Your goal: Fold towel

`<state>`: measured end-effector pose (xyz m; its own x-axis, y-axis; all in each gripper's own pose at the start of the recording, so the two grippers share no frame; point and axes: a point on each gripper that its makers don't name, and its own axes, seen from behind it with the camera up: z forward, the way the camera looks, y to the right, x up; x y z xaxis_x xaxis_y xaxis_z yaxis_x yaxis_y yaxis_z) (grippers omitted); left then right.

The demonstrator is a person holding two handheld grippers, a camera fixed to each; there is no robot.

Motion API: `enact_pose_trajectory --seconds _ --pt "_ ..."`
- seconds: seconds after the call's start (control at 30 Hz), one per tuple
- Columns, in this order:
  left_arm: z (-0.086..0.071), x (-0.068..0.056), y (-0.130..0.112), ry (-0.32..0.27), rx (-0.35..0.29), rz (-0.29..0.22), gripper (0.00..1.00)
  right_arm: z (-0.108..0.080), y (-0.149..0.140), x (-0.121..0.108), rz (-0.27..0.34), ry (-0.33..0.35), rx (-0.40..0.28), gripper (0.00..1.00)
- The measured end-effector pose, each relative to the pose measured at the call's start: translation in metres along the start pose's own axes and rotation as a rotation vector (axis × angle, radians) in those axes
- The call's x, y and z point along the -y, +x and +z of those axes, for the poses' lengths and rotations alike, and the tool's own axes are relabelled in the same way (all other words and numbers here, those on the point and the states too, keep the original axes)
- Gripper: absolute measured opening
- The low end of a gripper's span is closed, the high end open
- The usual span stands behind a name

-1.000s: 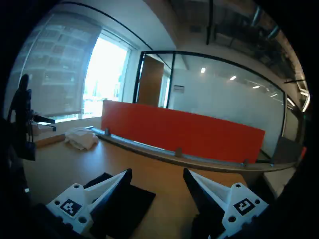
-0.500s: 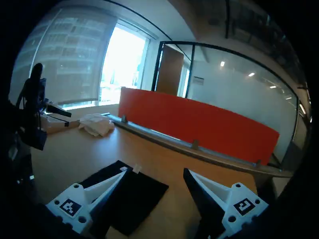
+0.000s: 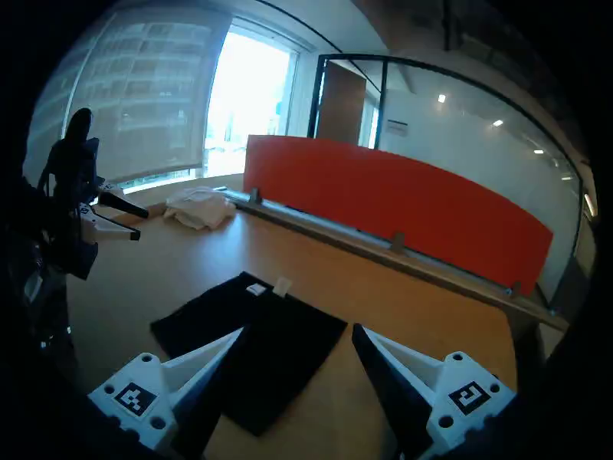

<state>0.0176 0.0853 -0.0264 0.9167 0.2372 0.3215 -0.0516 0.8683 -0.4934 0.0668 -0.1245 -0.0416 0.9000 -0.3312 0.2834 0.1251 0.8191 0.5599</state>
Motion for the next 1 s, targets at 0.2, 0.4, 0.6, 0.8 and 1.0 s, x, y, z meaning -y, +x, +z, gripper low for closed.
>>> enact_pose_trajectory --seconds 0.2,0.4,0.6,0.8,1.0 --pt "0.010 -0.010 -0.031 -0.021 0.054 0.005 0.94 0.011 -0.036 0.011 -0.010 0.026 0.050 1.00" --pt "0.019 -0.020 -0.062 -0.048 0.108 0.005 0.94 0.020 -0.067 0.019 -0.013 0.042 0.094 1.00" --pt "0.027 -0.027 -0.092 -0.067 0.166 0.006 0.94 0.028 -0.098 0.025 -0.012 0.053 0.141 1.00" --pt "0.031 -0.035 -0.119 -0.090 0.219 -0.005 0.94 0.034 -0.126 0.033 -0.017 0.071 0.190 1.00" --pt "0.036 -0.043 -0.143 -0.114 0.278 -0.011 0.94 0.037 -0.149 0.041 -0.019 0.091 0.234 1.00"
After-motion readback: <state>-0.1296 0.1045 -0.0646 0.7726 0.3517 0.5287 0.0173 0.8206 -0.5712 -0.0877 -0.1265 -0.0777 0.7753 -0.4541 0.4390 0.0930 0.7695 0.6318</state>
